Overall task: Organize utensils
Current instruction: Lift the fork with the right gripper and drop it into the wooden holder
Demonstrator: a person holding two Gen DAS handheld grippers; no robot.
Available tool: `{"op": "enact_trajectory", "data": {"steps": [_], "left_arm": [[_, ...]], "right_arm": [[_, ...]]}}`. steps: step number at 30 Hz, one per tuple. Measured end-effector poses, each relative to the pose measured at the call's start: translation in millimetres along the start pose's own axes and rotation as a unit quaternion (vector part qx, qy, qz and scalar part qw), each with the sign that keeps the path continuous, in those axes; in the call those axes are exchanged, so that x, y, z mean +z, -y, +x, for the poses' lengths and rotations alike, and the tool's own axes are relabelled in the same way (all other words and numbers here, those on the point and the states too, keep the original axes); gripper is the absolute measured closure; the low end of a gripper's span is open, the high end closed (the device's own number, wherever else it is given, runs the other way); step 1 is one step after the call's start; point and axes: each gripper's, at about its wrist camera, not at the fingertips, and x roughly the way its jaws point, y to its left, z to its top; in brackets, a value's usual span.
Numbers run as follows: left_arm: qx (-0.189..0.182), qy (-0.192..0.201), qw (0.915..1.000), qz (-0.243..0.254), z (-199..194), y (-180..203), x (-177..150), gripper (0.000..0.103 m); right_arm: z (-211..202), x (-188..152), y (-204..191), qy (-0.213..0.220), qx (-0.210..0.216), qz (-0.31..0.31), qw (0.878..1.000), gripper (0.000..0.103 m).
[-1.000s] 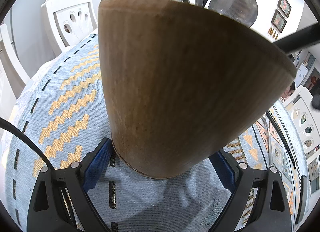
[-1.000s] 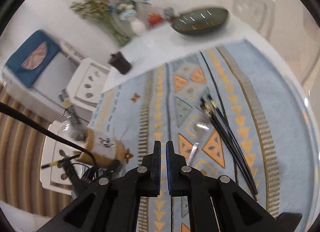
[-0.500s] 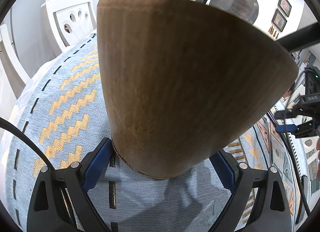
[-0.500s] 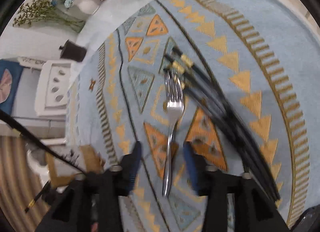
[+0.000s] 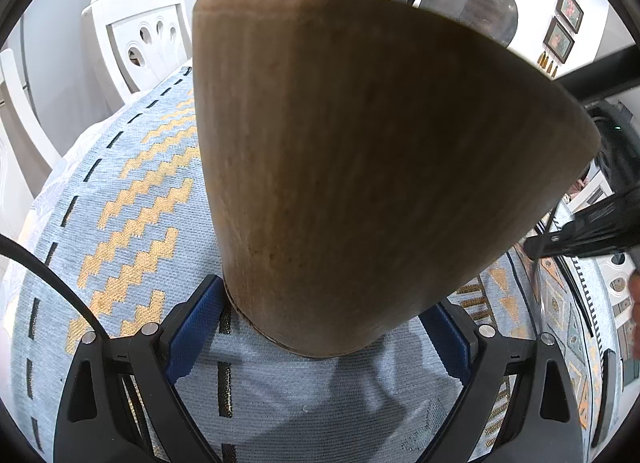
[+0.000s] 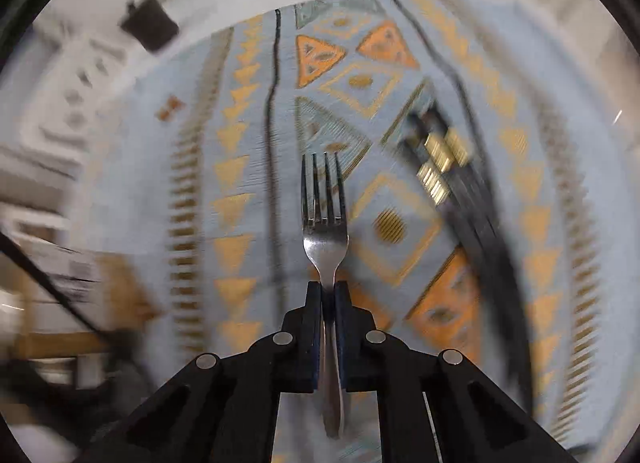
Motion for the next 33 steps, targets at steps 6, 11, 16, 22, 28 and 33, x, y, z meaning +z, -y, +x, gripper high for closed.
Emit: {"op": "enact_trajectory", "data": {"steps": [6,11,16,22,28,33], "left_arm": [[0.000,0.000,1.0000,0.000,1,0,0,0.009],[0.000,0.000,1.0000,0.000,0,0,0,0.009],[0.000,0.000,1.0000,0.000,1,0,0,0.009],[0.000,0.000,1.0000,0.000,1,0,0,0.009],[0.000,-0.001,1.0000,0.000,1,1,0,0.009],[0.000,-0.001,1.0000,0.000,1,1,0,0.009]], "right_arm": [[-62,-19,15,0.074,0.107,-0.004,0.992,0.097],[-120,-30,-14,0.167,0.149,-0.051,0.973,0.099],[-166,-20,-58,0.241,0.156,-0.099,0.953,0.099],[-200,-8,-85,0.265,0.190,-0.118,0.938,0.099],[-216,-7,-106,0.258,0.238,-0.136,0.926,0.099],[-209,-10,-137,0.243,0.273,-0.162,0.917,0.099]]}}
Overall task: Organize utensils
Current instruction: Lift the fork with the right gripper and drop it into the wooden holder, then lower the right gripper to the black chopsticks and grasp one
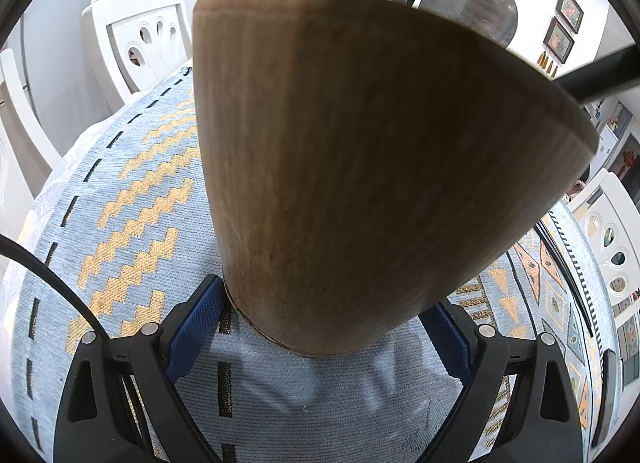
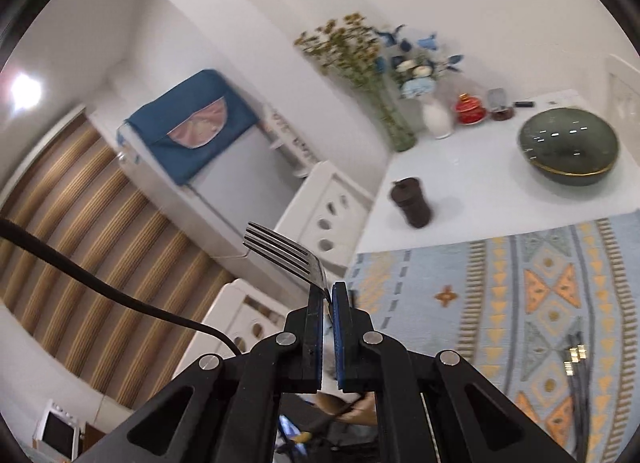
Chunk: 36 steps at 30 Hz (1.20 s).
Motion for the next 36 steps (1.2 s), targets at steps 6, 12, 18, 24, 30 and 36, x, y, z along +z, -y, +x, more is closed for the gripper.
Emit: {"op": "enact_trajectory", "data": {"steps": [6,12,18,24,30,36], "left_arm": [[0.000,0.000,1.0000,0.000,0,0,0,0.009],[0.000,0.000,1.0000,0.000,0,0,0,0.009],[0.000,0.000,1.0000,0.000,1,0,0,0.008],[0.000,-0.001,1.0000,0.000,1,1,0,0.008],[0.000,-0.001,1.0000,0.001,1,1,-1,0.008],[0.001,-0.001,1.0000,0.001,1,1,0,0.008]], "right_arm": [[37,-15,-20,-0.032,0.008,-0.026,0.999,0.099],[78,-41,-16,-0.117,-0.010,-0.039,0.992,0.097],[87,-43,9,-0.178,-0.010,0.018,0.984,0.093],[48,-25,0,-0.110,0.022,-0.001,0.994,0.053],[-9,-5,12,-0.033,-0.004,0.002,0.999,0.052],[-66,-2,70,0.016,-0.124,0.049,0.991,0.050]]}}
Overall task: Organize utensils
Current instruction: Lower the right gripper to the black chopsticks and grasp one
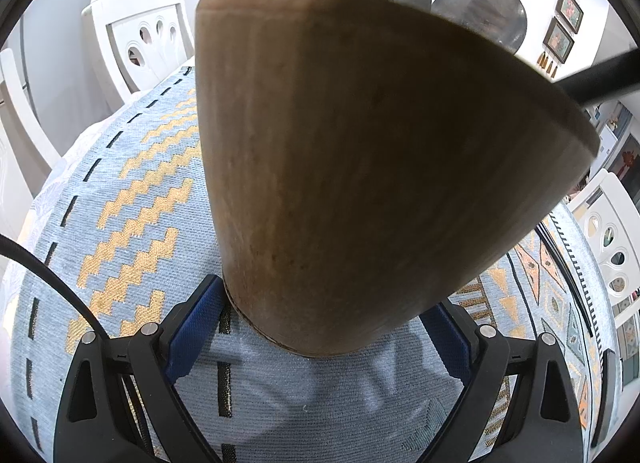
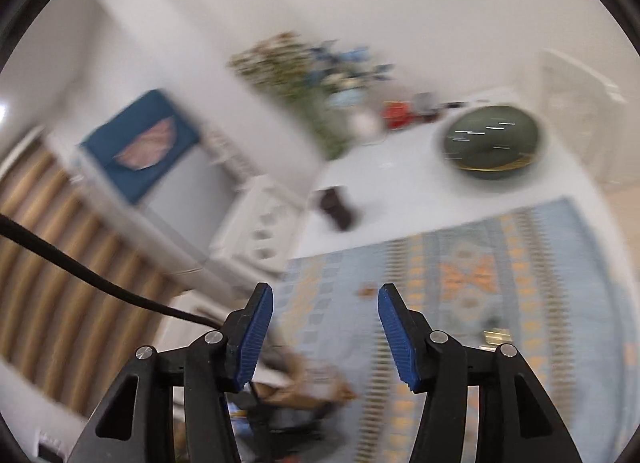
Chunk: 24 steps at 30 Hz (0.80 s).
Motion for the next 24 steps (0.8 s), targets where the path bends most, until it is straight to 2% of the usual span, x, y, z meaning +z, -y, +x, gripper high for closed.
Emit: {"op": "enact_trajectory", "data": {"steps": [5,6,8,10,15,18,24], "left_arm": [[0.000,0.000,1.0000,0.000,0,0,0,0.008],[0.001,0.000,1.0000,0.001,0,1,0,0.008],[0.001,-0.001,1.0000,0.001,1,1,0,0.008],[0.002,-0.001,1.0000,0.002,2,1,0,0.008],[0.005,-0.004,1.0000,0.006,4,4,0,0.008],[0.006,-0.004,1.0000,0.006,4,5,0,0.008],[0.006,-0.004,0.9999,0.007,4,6,1,0.008]], "right_arm": [[9,-20,54,-0.038,-0.115,0.019,0.992,0.052],[15,-26,61,-0.048,-0.134,0.018,0.990,0.055],[28,-38,76,-0.067,-0.173,0.017,0.983,0.069],[41,-51,92,-0.079,-0.202,0.023,0.976,0.073],[75,-76,132,-0.125,-0.192,0.063,0.971,0.081],[99,-84,137,-0.155,-0.189,0.054,0.968,0.081],[128,-90,142,-0.184,-0.193,0.045,0.963,0.081]]}}
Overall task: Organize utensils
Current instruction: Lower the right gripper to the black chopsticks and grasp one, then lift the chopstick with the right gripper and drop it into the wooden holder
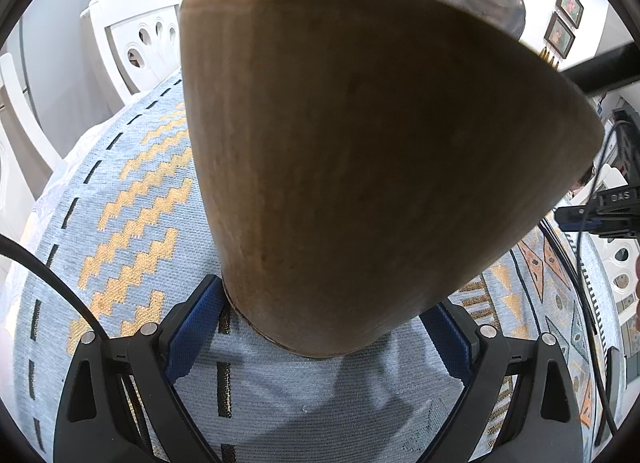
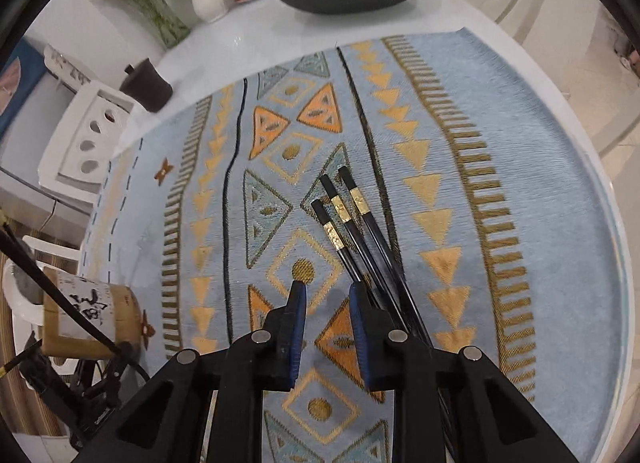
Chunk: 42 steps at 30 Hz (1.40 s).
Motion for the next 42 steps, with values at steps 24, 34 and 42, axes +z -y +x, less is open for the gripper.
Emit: {"op": "enact_trajectory", "data": {"steps": [24,34,42], "left_arm": [[-0.001,0.000,1.0000,-0.001,1,0,1,0.007],[-0.002,0.000,1.0000,-0.002,1,1,2,0.007],[-0.003,0.000,1.0000,-0.002,1,1,2,0.007]], "right_arm": [[43,21,-16,-0.041,-0.079,-0.113,0.990,0.080],[-5,-4,-33,0.037,-0.002,-0.134,0.990,0.097],[-96,-15,-65,0.143,0.075,-0.119,0.980,0.097]]}}
